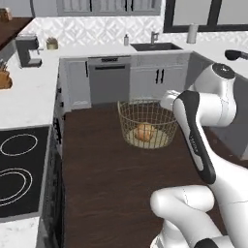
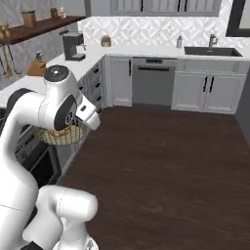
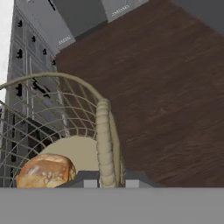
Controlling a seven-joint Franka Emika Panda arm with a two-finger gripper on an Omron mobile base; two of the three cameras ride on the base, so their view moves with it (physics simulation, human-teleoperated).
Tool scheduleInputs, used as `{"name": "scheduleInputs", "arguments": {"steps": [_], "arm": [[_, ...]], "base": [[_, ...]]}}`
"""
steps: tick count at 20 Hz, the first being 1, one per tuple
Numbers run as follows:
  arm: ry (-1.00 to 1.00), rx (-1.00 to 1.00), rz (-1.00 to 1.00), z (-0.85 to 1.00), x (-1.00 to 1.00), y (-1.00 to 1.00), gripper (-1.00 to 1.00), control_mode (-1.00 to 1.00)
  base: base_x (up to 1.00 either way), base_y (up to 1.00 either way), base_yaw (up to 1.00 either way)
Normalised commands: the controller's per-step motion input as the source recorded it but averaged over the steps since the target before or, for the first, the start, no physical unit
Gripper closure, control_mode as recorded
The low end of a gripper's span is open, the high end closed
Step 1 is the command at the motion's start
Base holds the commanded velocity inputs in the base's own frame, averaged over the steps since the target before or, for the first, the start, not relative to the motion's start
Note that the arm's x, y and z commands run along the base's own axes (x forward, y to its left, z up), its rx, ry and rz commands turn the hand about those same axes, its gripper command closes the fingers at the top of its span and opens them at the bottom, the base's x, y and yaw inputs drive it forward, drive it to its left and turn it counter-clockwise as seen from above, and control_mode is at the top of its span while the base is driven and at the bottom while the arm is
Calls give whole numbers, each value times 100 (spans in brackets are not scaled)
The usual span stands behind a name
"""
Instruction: Open the cabinet, pick up the bread from the cabinet and place it in the basket. Then move the basket to the dining counter.
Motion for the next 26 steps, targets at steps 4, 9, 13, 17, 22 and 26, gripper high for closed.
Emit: {"name": "scheduleInputs", "arguments": {"steps": [4, 9, 13, 17, 22, 26], "arm": [[0, 0, 0, 0, 0, 0, 100, 100], [0, 0, 0, 0, 0, 0, 100, 100], [0, 0, 0, 0, 0, 0, 100, 100], [0, 0, 0, 0, 0, 0, 100, 100], [0, 0, 0, 0, 0, 0, 100, 100], [0, 0, 0, 0, 0, 0, 100, 100]], "base": [[0, 0, -100], [0, 0, -100], [7, 0, -92], [66, -12, -35], [91, -44, -7], [97, -26, -7]]}}
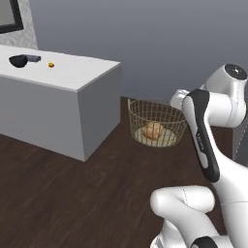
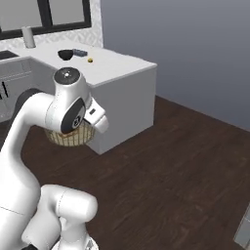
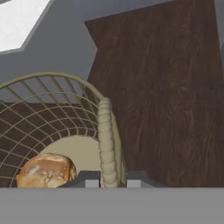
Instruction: Open the cabinet, pick up the bread from the cabinet and place it in the basket. Then move the basket to the dining counter.
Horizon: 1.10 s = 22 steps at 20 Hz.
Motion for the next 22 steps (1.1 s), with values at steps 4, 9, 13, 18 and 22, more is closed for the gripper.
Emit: {"name": "scheduleInputs", "arguments": {"steps": [4, 9, 13, 18, 22], "arm": [[0, 0, 0, 0, 0, 0, 100, 100], [0, 0, 0, 0, 0, 0, 100, 100], [0, 0, 0, 0, 0, 0, 100, 100], [0, 0, 0, 0, 0, 0, 100, 100], [0, 0, 0, 0, 0, 0, 100, 100]], "base": [[100, -6, -8], [100, 18, -7], [100, 14, -3], [100, 0, 0], [100, -4, 5]]}}
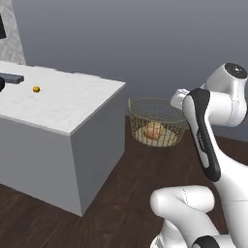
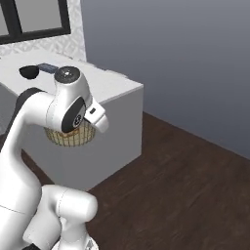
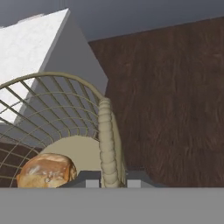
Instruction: Open the cabinet, pick up the bread from the cabinet and place it in the basket. Then move the basket to the dining counter.
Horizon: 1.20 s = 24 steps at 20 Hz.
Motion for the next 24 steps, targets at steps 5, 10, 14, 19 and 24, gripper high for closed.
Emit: {"name": "scheduleInputs", "arguments": {"steps": [5, 10, 14, 19, 24], "arm": [[0, 0, 0, 0, 0, 0, 100, 100], [0, 0, 0, 0, 0, 0, 100, 100], [0, 0, 0, 0, 0, 0, 100, 100], [0, 0, 0, 0, 0, 0, 100, 100], [0, 0, 0, 0, 0, 0, 100, 100]], "base": [[100, -30, 27], [94, -84, 42], [64, -88, 49], [47, -91, 52], [42, -88, 55]]}}
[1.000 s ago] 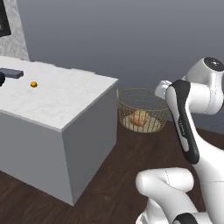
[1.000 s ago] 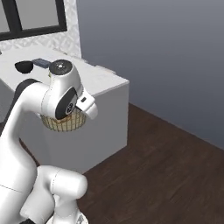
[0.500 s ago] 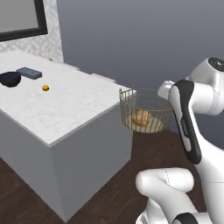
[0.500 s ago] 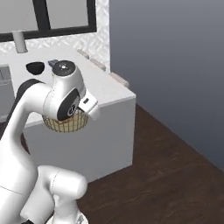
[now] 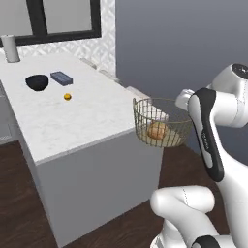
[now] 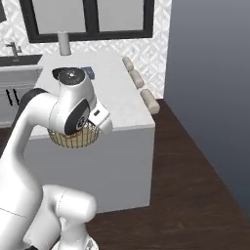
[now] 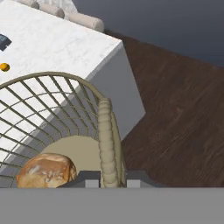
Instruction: Open the cabinet, pick up the bread from the cabinet and place it in the basket. Then move the basket to the dining counter.
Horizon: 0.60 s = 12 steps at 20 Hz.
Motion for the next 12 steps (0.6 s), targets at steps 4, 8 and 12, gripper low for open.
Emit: {"name": "scheduleInputs", "arguments": {"steps": [4, 8, 12], "arm": [[0, 0, 0, 0, 0, 0, 100, 100], [0, 0, 0, 0, 0, 0, 100, 100], [0, 0, 0, 0, 0, 0, 100, 100]], "base": [[36, -83, 47], [35, -76, 39], [53, -66, 38]]}}
